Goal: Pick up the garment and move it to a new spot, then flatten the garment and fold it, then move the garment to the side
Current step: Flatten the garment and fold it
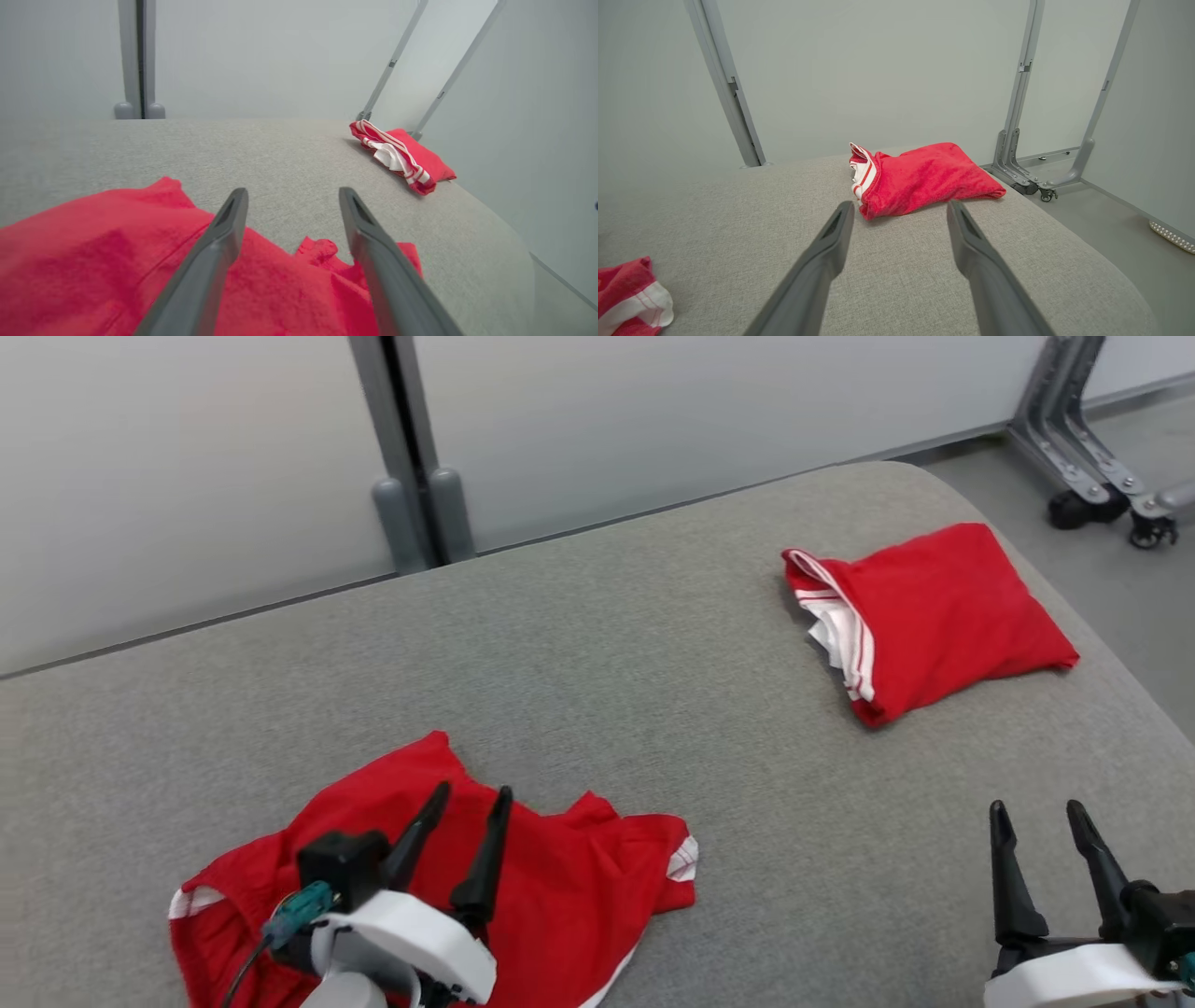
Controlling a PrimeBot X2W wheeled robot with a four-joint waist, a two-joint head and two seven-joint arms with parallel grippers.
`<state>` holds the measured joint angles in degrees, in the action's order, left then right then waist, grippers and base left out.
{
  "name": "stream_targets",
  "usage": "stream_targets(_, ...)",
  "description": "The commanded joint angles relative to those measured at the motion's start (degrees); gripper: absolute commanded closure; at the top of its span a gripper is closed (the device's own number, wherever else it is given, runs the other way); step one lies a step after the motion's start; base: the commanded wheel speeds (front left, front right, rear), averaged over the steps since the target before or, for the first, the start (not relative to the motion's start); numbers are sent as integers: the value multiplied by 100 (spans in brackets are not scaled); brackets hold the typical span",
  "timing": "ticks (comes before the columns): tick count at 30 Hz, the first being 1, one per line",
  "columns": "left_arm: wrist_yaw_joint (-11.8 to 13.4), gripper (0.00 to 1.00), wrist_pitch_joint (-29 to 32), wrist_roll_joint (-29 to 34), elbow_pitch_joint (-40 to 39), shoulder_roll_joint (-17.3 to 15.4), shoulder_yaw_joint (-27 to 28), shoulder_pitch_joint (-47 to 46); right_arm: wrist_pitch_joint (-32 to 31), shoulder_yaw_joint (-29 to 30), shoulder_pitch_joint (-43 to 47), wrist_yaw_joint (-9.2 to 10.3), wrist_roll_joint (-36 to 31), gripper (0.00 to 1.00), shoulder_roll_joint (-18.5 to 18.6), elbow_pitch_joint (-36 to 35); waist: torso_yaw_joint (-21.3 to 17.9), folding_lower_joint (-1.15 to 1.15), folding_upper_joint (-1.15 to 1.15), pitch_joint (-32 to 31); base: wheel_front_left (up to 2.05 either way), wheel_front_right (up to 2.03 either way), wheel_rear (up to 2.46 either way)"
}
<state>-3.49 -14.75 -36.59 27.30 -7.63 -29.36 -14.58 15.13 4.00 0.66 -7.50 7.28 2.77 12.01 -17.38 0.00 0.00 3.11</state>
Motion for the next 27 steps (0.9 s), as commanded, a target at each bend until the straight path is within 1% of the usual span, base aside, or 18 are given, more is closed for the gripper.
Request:
stream_targets(1, 166, 0, -37, 95, -282, -103, 166, 255, 0, 101, 82, 2, -63, 0, 28, -53, 414, 0, 0, -125, 0, 0, 0)
stream_targets(4, 432, 0, -43, 308, -978, -207, 578, 734, -1, 242, 124, 2, -175, 0, 28, -110, 769, 0, 0, -180, 0, 0, 0)
stream_targets(7, 624, 0, -46, 615, -1536, -224, 1005, 1268, 0, 362, 191, 2, -241, 0, 29, -119, 1107, 0, 0, -240, 0, 0, 0)
stream_targets(8, 669, 0, -46, 716, -1650, -218, 1136, 1434, -1, 365, 212, 2, -260, 0, 27, -106, 1199, 0, 0, -262, 0, 0, 0)
stream_targets(11, 675, 0, -47, 1033, -1855, -167, 1442, 1846, 0, 387, 253, 2, -286, 0, 31, -78, 1460, 0, 0, -340, 0, 0, 0)
stream_targets(15, 582, 0, -47, 1382, -1966, -148, 1675, 2252, 0, 397, 342, 2, -292, 0, 30, -28, 1654, 0, 0, -452, 0, 0, 0)
stream_targets(20, 348, 0, -48, 1887, -2148, -67, 2189, 2735, -1, 380, 496, 2, -225, 0, 29, 70, 1865, 0, 0, -628, 0, 0, 0)
stream_targets(23, 207, 0, -48, 2073, -2218, 44, 2556, 2902, -1, 254, 580, 2, -182, 0, 29, 134, 1930, 0, 0, -690, 0, 0, 0)
stream_targets(27, -5, 0, -48, 2269, -2259, 199, 2872, 2972, -1, 142, 628, 2, -118, 0, 31, 165, 1944, 0, 0, -734, 0, 0, 0)
